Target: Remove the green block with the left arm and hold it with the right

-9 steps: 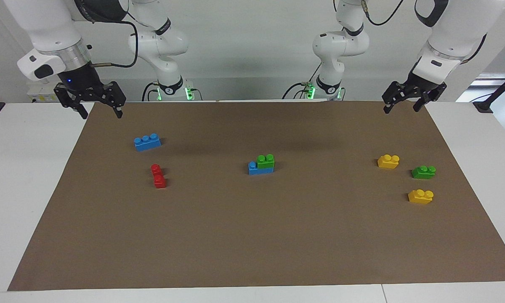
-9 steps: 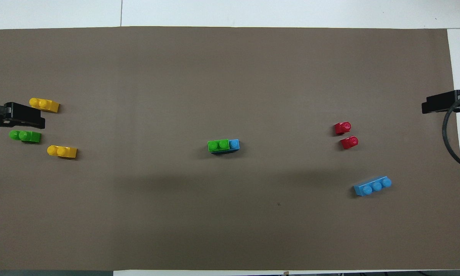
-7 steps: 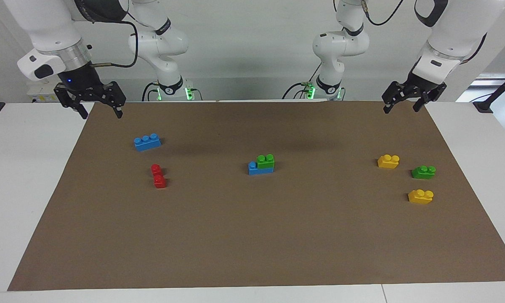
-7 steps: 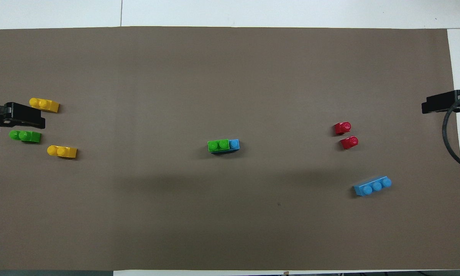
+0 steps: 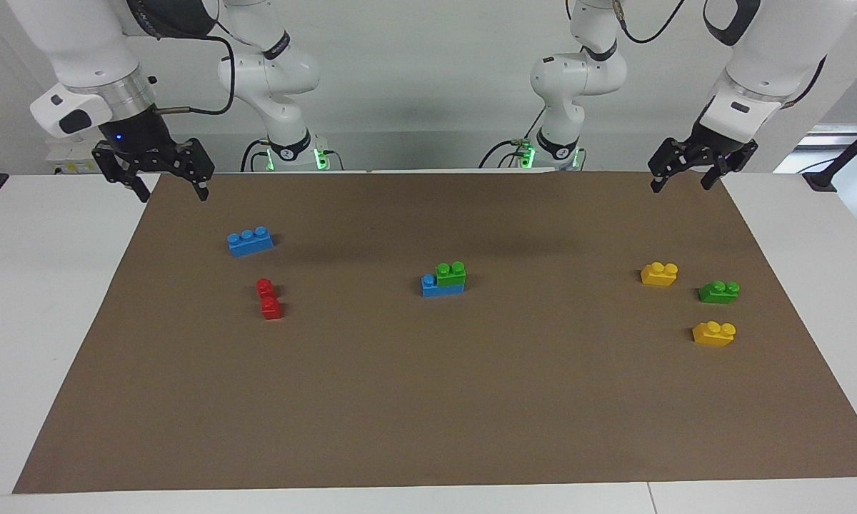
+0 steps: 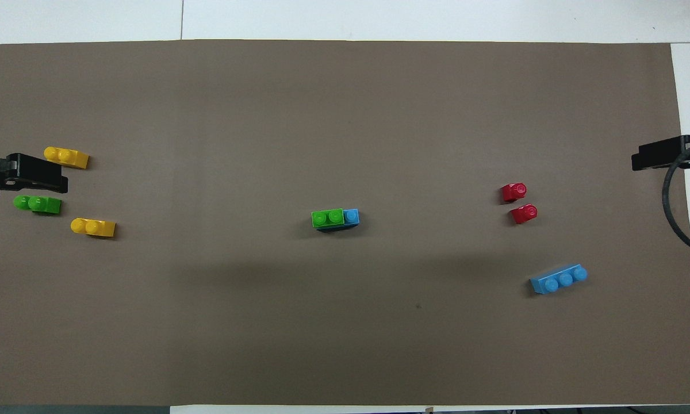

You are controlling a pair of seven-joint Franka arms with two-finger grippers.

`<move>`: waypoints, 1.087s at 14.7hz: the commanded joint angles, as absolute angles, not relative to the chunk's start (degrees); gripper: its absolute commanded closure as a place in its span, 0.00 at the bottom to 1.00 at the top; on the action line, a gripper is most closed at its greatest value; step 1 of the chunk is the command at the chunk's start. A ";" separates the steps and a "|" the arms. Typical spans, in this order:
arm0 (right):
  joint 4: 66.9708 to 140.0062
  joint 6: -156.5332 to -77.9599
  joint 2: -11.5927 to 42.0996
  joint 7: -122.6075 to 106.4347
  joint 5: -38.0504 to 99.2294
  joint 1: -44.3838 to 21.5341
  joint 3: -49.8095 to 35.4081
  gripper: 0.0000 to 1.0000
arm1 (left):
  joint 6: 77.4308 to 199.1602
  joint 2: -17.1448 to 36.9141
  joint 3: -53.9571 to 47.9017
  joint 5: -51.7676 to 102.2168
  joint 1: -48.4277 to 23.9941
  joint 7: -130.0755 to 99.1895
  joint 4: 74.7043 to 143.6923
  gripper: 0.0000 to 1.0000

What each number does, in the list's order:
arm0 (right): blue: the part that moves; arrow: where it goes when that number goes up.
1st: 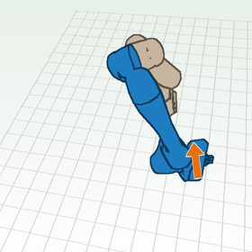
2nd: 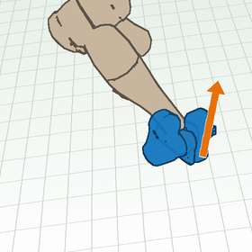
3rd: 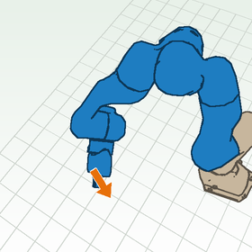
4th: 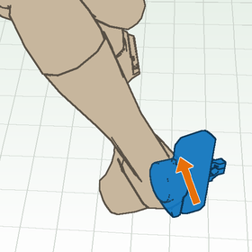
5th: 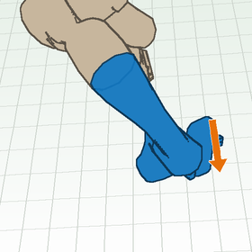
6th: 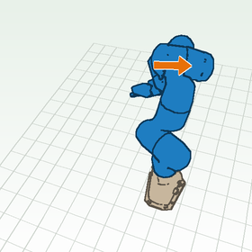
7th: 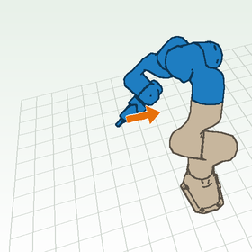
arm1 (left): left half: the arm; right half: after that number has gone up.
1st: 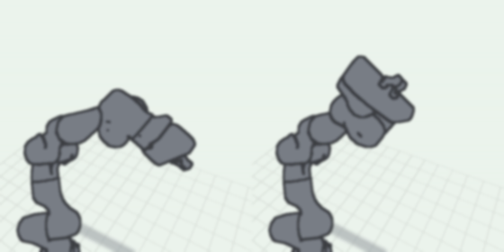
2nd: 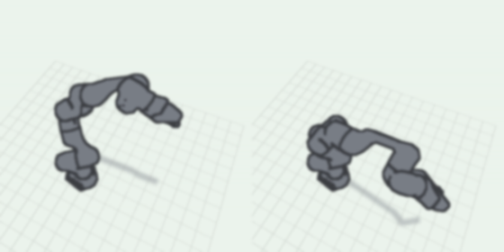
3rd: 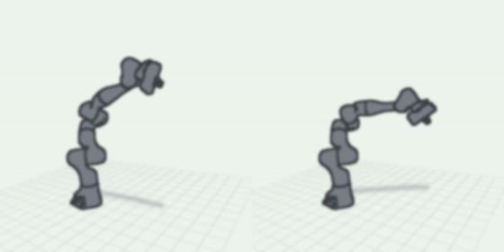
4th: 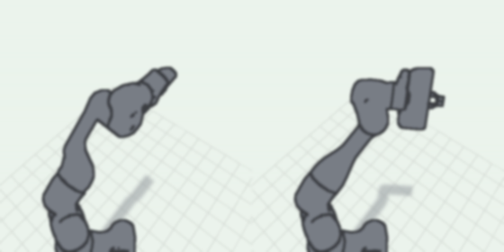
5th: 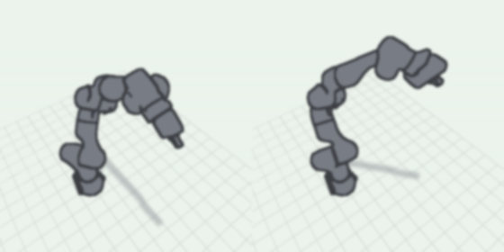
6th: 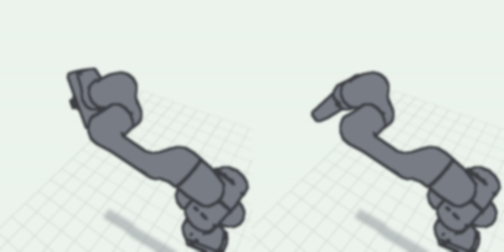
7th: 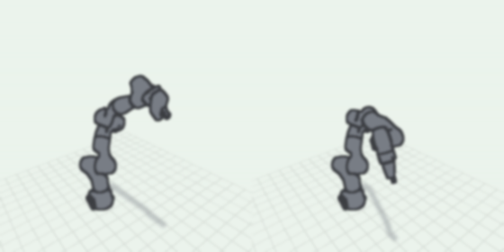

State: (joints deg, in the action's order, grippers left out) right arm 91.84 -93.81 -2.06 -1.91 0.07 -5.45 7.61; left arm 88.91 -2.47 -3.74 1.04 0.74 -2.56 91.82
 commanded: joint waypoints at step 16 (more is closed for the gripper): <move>91.41 -90.52 0.61 -5.97 1.40 -5.19 -5.09 0.00 | 89.03 -3.78 -3.69 1.32 0.70 -4.38 92.46 0.00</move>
